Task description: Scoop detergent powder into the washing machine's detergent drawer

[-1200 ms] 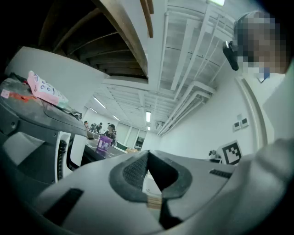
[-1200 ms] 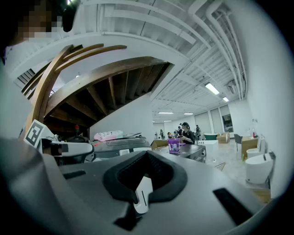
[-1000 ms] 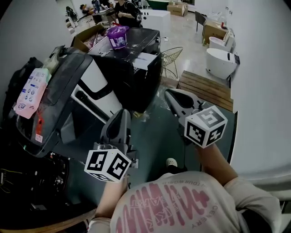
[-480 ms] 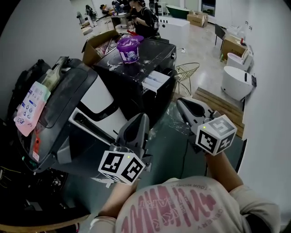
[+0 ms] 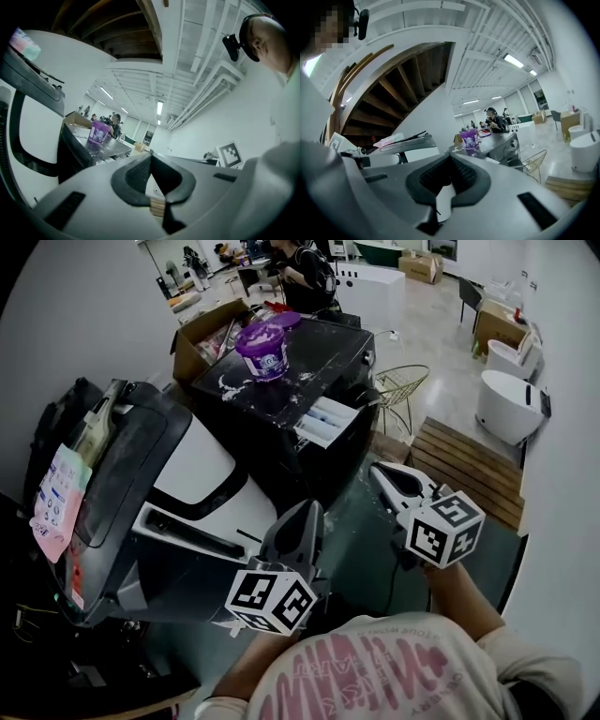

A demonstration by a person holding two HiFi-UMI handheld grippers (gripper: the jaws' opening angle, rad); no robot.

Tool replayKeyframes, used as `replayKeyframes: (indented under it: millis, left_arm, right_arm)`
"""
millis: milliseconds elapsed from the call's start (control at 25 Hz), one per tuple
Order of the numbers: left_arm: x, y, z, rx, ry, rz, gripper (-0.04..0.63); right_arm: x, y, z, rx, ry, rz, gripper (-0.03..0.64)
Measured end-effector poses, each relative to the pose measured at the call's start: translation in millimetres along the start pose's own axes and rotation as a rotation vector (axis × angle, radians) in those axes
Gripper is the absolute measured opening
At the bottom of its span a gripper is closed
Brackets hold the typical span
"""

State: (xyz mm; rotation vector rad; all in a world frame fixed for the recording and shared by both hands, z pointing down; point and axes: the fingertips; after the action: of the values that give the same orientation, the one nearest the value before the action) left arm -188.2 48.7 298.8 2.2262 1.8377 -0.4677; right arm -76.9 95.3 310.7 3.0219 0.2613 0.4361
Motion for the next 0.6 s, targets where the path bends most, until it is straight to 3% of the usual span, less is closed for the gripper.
replayKeyframes:
  millis: [240,440,600]
  left_arm:
    - [-39,62,4,-0.019,-0.005,0.002,0.003]
    - [-76,137,40,0.029,0.059,-0.029,0.003]
    - [-109,190,69,0.060,0.049,-0.036,0.003]
  right_arm:
    - [50,40,-1,-0.025,0.053,-0.038,0.000]
    - [98,92,21,-0.044,0.071,-0.069,0.000]
    - [129,139,48,-0.034,0.043,-0.084,0.000]
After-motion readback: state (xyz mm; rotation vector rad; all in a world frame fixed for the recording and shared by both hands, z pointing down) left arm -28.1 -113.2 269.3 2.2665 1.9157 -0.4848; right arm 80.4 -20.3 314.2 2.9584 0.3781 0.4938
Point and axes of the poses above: the fingertips, and each gripper's own axes: y forward along the fingers, x to its right, z out of its top, and after that the axes turned 2 degrees about x, right-handed
